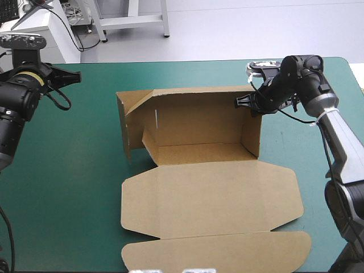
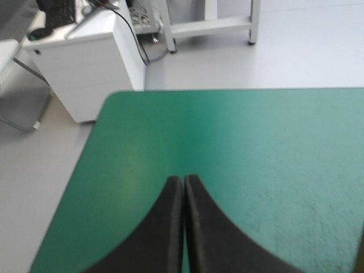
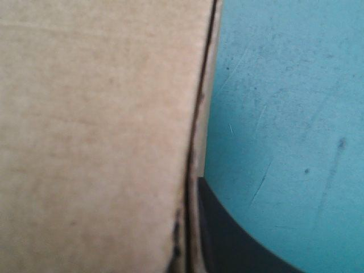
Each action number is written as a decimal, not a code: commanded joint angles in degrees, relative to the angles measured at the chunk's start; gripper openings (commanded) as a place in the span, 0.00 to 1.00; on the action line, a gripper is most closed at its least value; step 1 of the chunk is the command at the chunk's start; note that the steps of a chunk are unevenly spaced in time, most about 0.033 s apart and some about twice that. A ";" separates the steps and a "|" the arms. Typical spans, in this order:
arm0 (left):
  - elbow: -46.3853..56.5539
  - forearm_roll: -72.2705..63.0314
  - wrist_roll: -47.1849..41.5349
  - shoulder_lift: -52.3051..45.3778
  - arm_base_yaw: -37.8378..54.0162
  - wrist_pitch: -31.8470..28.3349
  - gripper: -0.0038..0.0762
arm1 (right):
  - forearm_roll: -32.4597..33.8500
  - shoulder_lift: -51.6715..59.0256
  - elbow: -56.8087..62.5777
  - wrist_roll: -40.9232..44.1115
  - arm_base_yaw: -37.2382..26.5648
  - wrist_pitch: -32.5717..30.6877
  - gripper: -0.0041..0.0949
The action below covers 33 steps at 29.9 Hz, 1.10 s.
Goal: Fold the box
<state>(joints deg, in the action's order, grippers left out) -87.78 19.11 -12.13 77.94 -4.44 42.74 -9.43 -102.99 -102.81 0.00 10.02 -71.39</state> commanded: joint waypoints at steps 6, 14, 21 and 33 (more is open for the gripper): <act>-1.99 -19.58 13.57 -1.65 5.15 0.20 0.04 | 0.69 -5.27 -1.65 -2.32 0.08 0.91 0.05; -1.99 -19.58 17.10 -1.65 5.15 1.58 0.04 | 4.49 -6.26 -2.29 -3.13 0.17 5.39 0.21; -1.99 -19.85 17.10 -1.53 5.15 2.77 0.04 | 5.03 -6.26 -7.77 -1.97 0.17 8.10 0.50; -1.99 -19.82 17.10 0.24 5.15 6.23 0.04 | 8.35 -3.69 -22.19 -0.89 0.17 -0.07 0.53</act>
<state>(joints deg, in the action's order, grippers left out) -87.78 0.00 4.92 79.91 0.78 52.14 -1.83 -112.03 -122.11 -1.44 10.24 -70.79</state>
